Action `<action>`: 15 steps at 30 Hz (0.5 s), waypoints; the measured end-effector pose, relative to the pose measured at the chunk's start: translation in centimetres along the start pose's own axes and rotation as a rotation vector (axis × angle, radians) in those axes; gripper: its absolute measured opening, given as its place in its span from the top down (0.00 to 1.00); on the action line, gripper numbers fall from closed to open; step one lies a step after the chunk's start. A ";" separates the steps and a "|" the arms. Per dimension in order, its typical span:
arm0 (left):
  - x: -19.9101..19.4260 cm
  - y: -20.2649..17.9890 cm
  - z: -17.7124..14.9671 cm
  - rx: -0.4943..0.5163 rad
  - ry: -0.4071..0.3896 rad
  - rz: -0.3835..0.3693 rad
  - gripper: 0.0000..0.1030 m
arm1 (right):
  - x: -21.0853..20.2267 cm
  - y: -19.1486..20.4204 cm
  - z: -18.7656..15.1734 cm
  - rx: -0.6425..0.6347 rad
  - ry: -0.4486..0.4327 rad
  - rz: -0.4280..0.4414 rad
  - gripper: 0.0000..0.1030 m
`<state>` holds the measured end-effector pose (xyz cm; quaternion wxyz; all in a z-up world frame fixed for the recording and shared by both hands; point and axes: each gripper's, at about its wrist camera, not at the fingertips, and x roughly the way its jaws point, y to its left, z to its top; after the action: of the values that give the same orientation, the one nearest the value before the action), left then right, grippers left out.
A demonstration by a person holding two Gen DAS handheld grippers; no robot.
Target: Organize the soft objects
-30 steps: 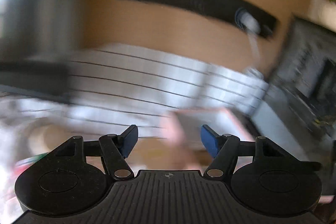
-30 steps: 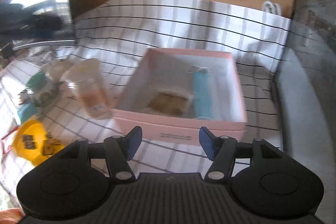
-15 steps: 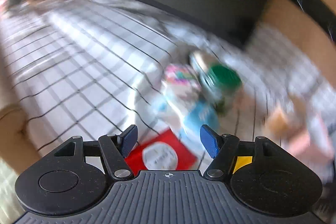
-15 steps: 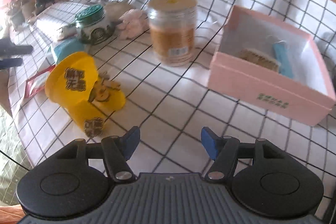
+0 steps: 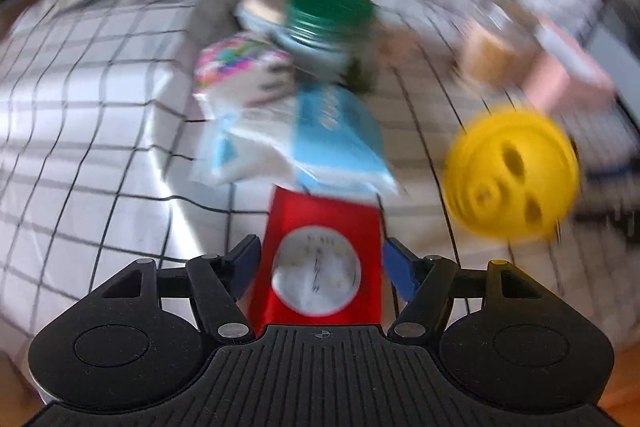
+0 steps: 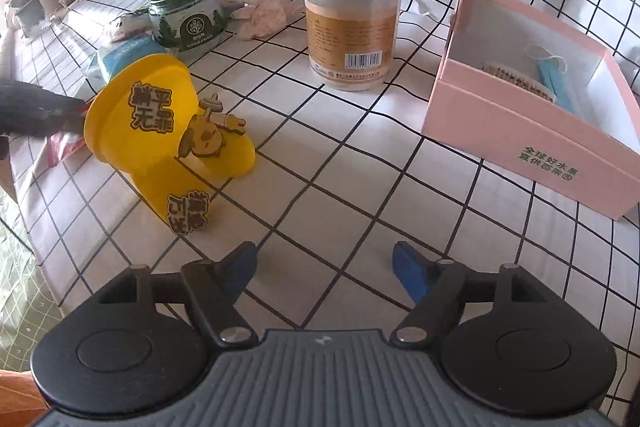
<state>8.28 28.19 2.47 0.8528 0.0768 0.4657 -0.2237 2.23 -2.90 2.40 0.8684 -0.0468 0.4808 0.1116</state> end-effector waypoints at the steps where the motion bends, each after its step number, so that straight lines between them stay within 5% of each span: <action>1: 0.0 -0.5 -0.2 0.041 0.006 0.013 0.30 | 0.1 0.2 -0.1 -0.007 -0.004 -0.004 0.20; 8: 0.8 -1.2 0.9 0.011 0.048 0.068 0.25 | 0.7 1.1 -0.6 -0.027 -0.025 -0.002 0.00; 15: 0.3 -1.4 0.3 -0.024 0.023 0.094 0.32 | 0.7 1.3 -0.7 -0.008 -0.036 -0.013 0.00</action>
<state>8.00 26.70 2.48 0.8578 0.0909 0.4738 -0.1770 1.74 -1.70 1.46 0.8776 -0.0512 0.4642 0.1086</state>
